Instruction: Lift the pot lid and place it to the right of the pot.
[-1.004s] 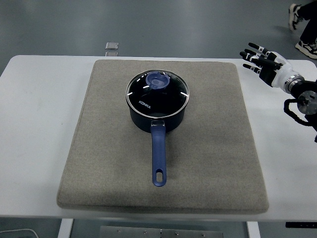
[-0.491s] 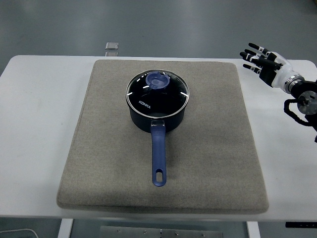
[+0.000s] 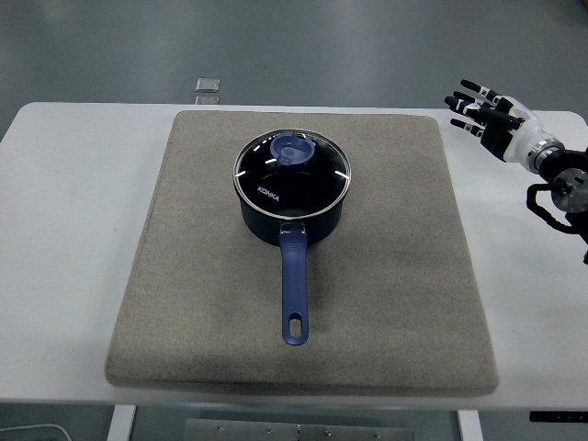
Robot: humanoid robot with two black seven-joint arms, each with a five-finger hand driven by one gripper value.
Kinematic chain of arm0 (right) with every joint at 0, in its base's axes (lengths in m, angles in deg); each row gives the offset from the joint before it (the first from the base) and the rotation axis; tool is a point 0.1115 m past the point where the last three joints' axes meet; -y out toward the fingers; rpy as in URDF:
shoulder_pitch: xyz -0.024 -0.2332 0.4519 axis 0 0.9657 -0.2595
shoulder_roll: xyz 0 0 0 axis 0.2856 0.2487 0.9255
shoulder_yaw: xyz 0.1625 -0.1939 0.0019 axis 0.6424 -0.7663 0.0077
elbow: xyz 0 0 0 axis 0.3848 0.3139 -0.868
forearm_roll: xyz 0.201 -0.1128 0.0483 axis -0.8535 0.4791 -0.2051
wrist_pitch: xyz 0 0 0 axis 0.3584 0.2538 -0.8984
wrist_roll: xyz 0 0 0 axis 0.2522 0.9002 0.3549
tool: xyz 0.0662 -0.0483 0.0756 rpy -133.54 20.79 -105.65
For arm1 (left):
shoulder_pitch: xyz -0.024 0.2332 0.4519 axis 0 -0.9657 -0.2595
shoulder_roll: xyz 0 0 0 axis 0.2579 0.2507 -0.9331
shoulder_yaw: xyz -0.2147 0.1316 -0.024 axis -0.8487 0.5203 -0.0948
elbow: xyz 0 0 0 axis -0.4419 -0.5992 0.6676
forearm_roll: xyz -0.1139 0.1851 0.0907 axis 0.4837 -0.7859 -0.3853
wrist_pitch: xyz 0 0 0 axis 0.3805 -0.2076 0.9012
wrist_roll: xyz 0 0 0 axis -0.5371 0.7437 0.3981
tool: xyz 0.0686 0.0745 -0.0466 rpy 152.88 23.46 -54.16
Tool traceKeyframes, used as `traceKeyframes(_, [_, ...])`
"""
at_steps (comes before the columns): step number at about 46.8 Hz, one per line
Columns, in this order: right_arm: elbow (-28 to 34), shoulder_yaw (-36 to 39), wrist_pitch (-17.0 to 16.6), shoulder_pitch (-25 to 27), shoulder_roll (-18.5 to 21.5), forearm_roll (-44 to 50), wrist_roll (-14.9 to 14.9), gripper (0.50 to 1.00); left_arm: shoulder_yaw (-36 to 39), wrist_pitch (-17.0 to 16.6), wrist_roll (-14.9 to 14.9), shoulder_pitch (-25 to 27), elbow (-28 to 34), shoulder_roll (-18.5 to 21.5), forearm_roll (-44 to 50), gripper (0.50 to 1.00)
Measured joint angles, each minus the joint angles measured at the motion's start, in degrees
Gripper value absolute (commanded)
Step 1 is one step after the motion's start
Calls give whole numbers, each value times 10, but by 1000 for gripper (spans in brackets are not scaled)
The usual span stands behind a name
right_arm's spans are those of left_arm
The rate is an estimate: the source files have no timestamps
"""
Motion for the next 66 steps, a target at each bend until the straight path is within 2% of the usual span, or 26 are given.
traceKeyframes(66, [-1, -1, -1, -15, -2, 22, 0, 901, 0, 0, 0, 0, -1, 0, 0, 1000])
